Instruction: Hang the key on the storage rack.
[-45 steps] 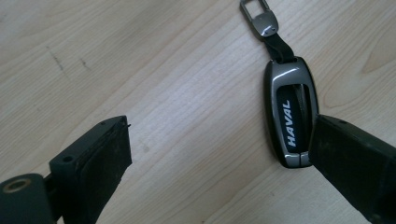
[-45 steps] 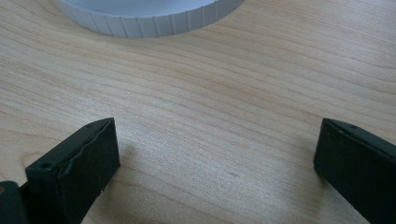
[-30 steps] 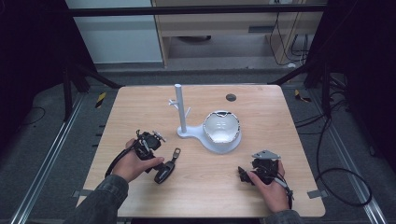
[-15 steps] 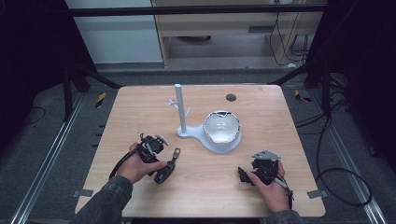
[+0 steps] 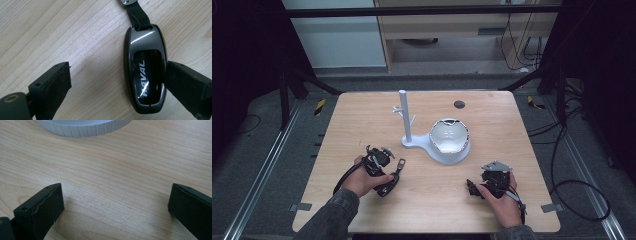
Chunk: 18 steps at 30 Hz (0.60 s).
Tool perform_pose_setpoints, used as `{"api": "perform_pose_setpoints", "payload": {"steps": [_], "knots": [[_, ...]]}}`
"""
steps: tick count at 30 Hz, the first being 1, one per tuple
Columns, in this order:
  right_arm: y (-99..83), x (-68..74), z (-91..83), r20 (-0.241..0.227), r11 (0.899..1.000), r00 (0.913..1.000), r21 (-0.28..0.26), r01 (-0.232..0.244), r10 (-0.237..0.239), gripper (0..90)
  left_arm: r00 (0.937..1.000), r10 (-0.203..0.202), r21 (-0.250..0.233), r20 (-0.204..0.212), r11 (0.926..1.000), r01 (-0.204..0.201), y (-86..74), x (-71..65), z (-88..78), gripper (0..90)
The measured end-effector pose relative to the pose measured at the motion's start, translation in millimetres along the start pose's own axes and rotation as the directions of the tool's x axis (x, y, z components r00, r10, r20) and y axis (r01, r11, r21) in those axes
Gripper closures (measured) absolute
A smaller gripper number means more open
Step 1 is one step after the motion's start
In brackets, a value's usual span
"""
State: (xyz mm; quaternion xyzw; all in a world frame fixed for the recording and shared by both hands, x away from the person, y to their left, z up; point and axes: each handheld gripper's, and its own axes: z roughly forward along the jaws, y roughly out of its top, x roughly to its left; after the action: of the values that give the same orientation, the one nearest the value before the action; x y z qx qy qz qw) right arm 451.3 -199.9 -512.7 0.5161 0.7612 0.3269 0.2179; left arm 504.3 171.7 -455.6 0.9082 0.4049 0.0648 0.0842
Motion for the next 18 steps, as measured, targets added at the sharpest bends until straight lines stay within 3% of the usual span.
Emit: {"api": "perform_pose_setpoints", "payload": {"steps": [18], "knots": [[-0.1,-0.5,0.6,0.005,1.000,0.9999,-0.002,0.015,-0.015,0.6,0.9990,-0.012,-0.007,0.042,0.9999,0.013,4.9,-6.7,3.9,10.8]]}}
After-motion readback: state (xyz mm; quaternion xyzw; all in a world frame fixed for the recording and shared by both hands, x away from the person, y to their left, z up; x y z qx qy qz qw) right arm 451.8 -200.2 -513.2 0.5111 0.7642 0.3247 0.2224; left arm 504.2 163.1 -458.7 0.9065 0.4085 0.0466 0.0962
